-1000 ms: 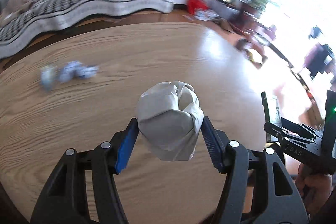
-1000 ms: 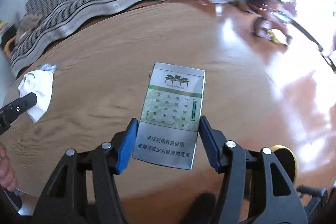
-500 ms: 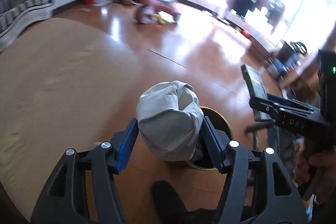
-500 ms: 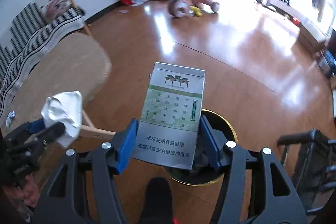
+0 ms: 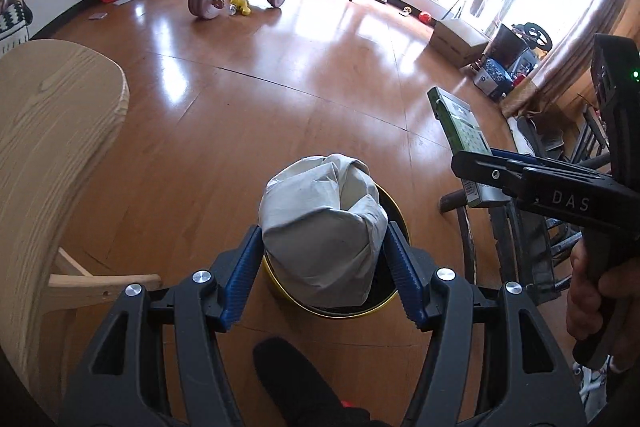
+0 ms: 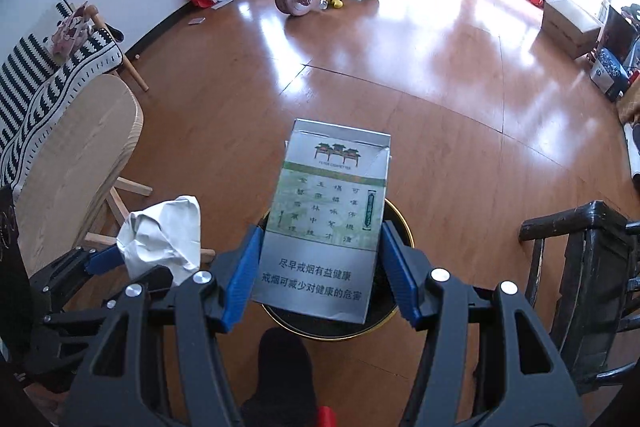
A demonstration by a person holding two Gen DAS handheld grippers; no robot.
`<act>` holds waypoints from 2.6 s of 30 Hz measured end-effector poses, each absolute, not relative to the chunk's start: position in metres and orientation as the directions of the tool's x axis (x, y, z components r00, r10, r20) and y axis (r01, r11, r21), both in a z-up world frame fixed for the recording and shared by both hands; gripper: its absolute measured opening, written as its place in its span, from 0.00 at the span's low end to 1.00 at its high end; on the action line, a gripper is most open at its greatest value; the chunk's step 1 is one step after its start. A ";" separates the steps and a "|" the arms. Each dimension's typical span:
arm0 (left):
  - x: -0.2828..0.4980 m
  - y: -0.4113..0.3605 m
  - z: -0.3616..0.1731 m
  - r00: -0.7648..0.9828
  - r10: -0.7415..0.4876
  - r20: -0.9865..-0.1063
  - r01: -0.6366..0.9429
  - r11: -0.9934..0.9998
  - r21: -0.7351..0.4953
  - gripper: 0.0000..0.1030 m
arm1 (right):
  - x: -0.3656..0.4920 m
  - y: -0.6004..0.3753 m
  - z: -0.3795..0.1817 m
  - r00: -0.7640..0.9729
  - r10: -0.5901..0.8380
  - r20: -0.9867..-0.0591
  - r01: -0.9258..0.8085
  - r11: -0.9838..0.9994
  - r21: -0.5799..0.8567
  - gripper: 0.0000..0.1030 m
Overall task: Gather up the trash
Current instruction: 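Carry the cap and cigarette box over the black bin, then open both tools over the bin to drop the cap and cigarette box, then move both tools back to the table toward the two wrappers, then grasp the snack wrapper with the left tool while the right tool grasps the crumpled blue-white wrapper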
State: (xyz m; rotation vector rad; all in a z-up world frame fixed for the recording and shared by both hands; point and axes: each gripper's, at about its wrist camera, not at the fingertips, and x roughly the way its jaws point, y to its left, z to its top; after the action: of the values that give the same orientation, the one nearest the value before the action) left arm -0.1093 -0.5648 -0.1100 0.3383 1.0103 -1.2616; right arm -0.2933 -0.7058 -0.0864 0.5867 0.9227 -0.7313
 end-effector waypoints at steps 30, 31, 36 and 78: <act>-0.049 -0.495 -0.085 0.106 -0.637 -0.764 0.836 0.473 -0.279 0.86 | -0.230 -0.684 -0.085 0.477 -0.258 -0.840 0.715 0.670 0.200 0.77; -0.039 -0.481 -0.081 0.129 -0.631 -0.765 0.824 0.497 -0.271 0.86 | -0.216 -0.676 -0.083 0.492 -0.248 -0.834 0.691 0.694 0.202 0.77; 0.023 -0.375 -0.051 0.306 -0.579 -0.756 0.715 0.664 -0.219 0.88 | -0.117 -0.604 -0.076 0.554 -0.146 -0.820 0.541 0.811 0.221 0.77; 0.279 0.001 -0.112 0.596 -0.073 -0.799 -0.053 0.990 -0.130 0.89 | 0.285 -0.156 -0.120 0.558 0.293 -0.776 -0.302 0.943 0.138 0.81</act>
State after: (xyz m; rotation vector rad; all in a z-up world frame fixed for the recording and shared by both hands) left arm 0.2786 0.0008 -0.1118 -0.1454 0.9327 -0.0121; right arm 0.2853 -0.1564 -0.1200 -0.0112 0.9134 0.3511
